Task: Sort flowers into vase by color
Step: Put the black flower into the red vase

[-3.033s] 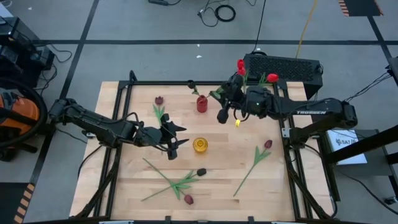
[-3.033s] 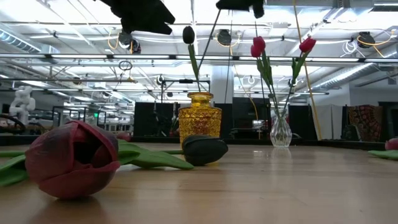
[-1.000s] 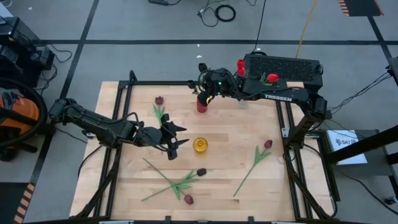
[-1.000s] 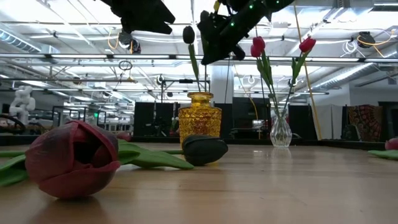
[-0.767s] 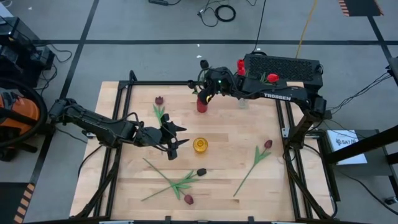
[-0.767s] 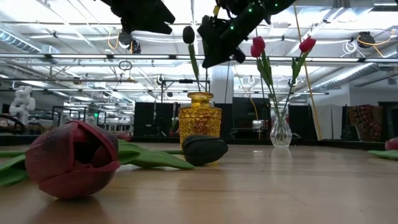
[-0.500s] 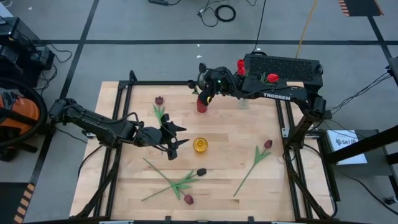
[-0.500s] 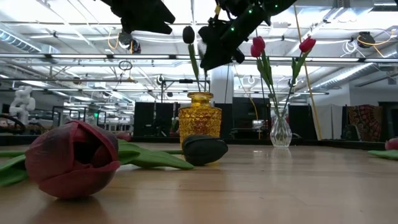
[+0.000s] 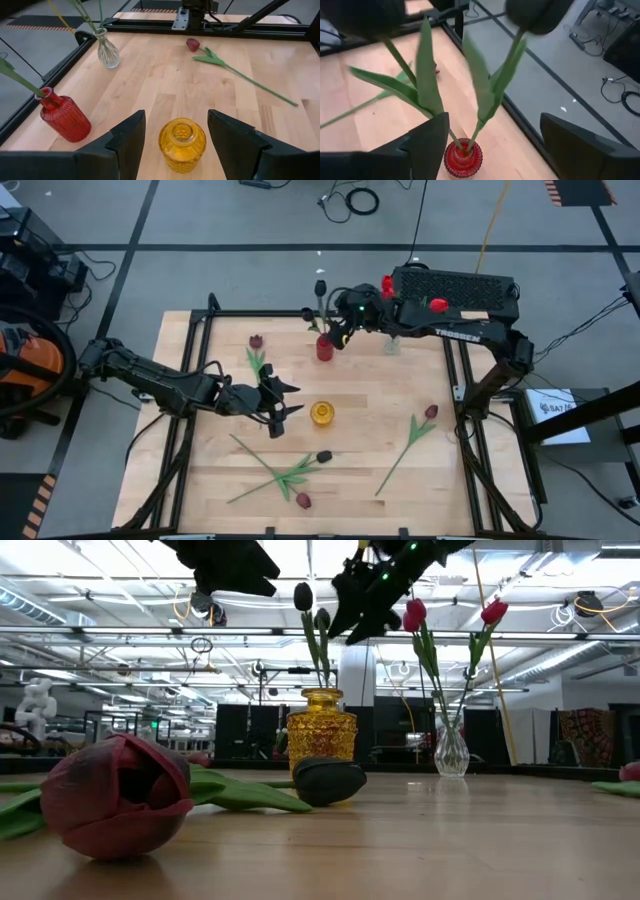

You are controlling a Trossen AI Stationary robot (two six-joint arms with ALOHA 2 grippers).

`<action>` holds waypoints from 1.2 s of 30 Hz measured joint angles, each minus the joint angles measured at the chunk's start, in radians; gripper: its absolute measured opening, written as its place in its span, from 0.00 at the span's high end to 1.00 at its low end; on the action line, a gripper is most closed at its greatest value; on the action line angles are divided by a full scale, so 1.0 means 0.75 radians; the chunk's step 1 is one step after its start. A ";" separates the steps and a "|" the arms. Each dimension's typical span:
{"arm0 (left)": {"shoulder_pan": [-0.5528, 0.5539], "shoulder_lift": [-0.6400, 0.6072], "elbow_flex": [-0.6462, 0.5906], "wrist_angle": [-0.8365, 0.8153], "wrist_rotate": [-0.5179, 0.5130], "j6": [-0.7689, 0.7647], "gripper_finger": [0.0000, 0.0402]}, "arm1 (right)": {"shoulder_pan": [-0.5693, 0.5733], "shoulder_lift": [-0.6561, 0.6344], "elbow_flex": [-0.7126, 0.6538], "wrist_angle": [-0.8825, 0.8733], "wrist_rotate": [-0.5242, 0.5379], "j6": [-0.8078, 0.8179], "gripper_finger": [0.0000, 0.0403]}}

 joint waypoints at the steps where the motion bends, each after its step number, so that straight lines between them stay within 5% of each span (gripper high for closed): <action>1: 0.000 0.000 0.000 -0.006 0.000 0.000 0.45 | 0.006 -0.025 0.000 -0.010 0.002 0.000 0.24; 11: 0.000 0.000 0.000 -0.053 0.023 -0.035 0.45 | 0.129 -0.333 0.000 -0.199 0.107 0.010 0.23; 20: -0.072 0.001 0.000 -0.063 0.295 -0.037 0.45 | 0.523 -0.580 0.000 -0.216 0.125 -0.019 0.23; 28: -0.222 0.094 0.001 -0.061 0.277 -0.215 0.45 | 0.920 -0.605 -0.030 -0.489 0.519 0.141 0.23; 36: -0.378 0.368 0.001 0.008 0.267 -0.314 0.45 | 1.022 -0.607 -0.260 -0.491 0.672 0.237 0.24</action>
